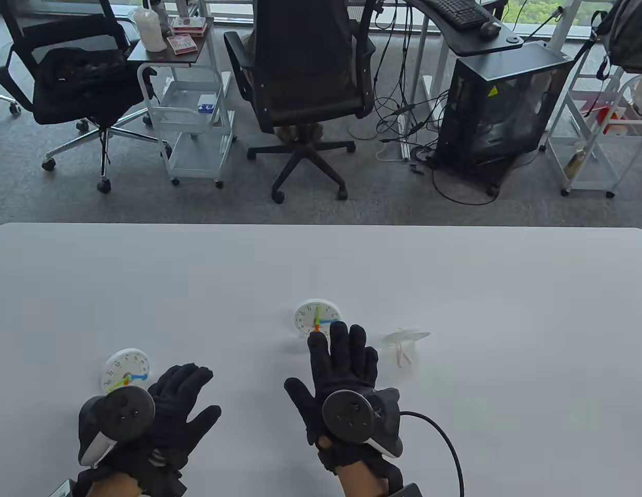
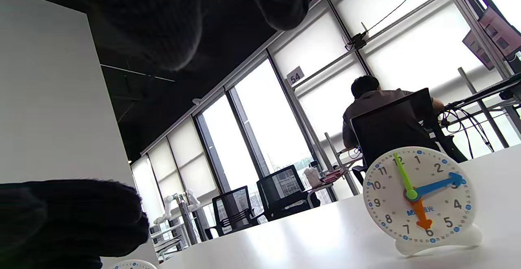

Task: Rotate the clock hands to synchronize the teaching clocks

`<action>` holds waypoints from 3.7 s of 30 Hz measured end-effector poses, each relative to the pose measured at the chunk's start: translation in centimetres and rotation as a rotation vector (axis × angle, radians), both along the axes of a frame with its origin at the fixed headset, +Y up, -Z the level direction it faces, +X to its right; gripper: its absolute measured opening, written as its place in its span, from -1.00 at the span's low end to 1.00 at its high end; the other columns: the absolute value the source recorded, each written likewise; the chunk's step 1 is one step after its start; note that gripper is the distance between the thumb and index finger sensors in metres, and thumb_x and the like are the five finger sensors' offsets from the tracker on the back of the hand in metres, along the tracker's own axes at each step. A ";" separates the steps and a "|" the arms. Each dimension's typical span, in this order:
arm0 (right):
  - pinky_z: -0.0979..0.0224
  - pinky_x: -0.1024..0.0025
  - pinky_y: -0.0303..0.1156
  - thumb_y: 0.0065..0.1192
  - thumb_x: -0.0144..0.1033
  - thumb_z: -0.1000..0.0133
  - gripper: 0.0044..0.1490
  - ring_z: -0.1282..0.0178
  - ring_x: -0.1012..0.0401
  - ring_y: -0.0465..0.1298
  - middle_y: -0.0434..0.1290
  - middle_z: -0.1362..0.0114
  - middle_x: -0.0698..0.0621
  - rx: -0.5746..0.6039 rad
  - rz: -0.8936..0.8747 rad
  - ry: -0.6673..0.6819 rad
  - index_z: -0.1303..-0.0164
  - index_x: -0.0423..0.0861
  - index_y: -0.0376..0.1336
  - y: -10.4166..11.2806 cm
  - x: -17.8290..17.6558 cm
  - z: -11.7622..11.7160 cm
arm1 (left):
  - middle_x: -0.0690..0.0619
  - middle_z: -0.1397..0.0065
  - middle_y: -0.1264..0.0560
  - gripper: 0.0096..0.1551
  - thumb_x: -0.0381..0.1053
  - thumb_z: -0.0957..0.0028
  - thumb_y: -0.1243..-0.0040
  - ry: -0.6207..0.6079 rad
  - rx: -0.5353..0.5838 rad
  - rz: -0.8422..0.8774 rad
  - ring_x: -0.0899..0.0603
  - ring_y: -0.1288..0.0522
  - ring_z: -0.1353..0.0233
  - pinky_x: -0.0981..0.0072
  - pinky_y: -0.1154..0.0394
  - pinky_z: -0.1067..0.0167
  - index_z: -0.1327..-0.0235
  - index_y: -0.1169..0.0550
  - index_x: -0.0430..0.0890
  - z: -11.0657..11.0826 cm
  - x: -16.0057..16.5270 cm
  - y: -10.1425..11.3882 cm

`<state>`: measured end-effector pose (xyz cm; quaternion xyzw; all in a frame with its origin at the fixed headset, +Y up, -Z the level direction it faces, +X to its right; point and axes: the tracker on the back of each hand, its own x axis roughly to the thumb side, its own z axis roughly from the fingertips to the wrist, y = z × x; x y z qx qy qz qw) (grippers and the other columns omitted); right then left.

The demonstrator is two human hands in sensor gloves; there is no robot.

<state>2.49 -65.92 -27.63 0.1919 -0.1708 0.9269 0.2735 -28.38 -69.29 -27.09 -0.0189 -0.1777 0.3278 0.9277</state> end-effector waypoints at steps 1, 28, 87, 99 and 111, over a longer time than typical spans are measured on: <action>-0.31 -0.51 -0.17 0.19 0.14 -0.15 0.09 -0.54 -0.49 -0.19 -0.14 -0.62 -0.46 -0.007 0.005 0.002 -0.60 -0.40 0.02 0.0 -0.1 0.0 | -0.35 -0.68 -0.19 -0.08 0.39 -0.09 -0.20 -0.005 -0.004 -0.018 -0.60 -0.07 -0.59 -0.56 -0.01 -0.29 -0.57 -0.28 -0.10 0.0 0.1 0.0; -0.30 -0.54 -0.13 0.19 0.15 -0.14 0.03 -0.52 -0.53 -0.06 0.00 -0.61 -0.47 -0.039 -0.003 0.056 -0.54 -0.40 0.14 -0.5 -0.7 -0.1 | -0.34 -0.68 -0.19 -0.03 0.37 -0.07 -0.29 0.116 0.083 0.063 -0.59 -0.07 -0.59 -0.56 0.00 -0.29 -0.57 -0.24 -0.11 0.3 -2.1 1.6; -0.30 -0.53 -0.10 0.19 0.13 -0.15 0.01 -0.51 -0.53 0.00 0.06 -0.59 -0.47 -0.063 -0.073 0.055 -0.51 -0.42 0.17 -0.8 0.0 -0.4 | -0.22 -0.36 -0.61 -0.39 0.03 -0.10 -0.29 0.622 -0.389 0.073 -0.47 -0.54 -0.33 -0.50 -0.20 -0.28 -0.40 -0.46 -0.13 -5.5 -15.0 -4.0; -0.30 -0.53 -0.09 0.19 0.13 -0.15 0.01 -0.51 -0.53 0.02 0.09 -0.59 -0.46 -0.086 -0.101 0.088 -0.51 -0.43 0.17 -1.0 -0.6 -0.4 | -0.18 -0.25 -0.69 -0.31 0.02 -0.09 -0.30 0.377 -0.252 0.275 -0.45 -0.61 -0.24 -0.50 -0.26 -0.25 -0.48 -0.40 -0.14 -4.8 -11.2 -2.1; -0.30 -0.53 -0.04 0.19 0.13 -0.15 0.05 -0.47 -0.51 0.15 0.19 -0.55 -0.43 -0.262 -0.315 0.220 -0.58 -0.39 0.05 -2.5 -2.8 -0.2 | -0.14 -0.21 -0.71 -0.29 0.03 -0.08 -0.29 0.076 -0.097 0.381 -0.41 -0.64 -0.21 -0.49 -0.29 -0.23 -0.49 -0.39 -0.15 -1.7 -3.4 0.3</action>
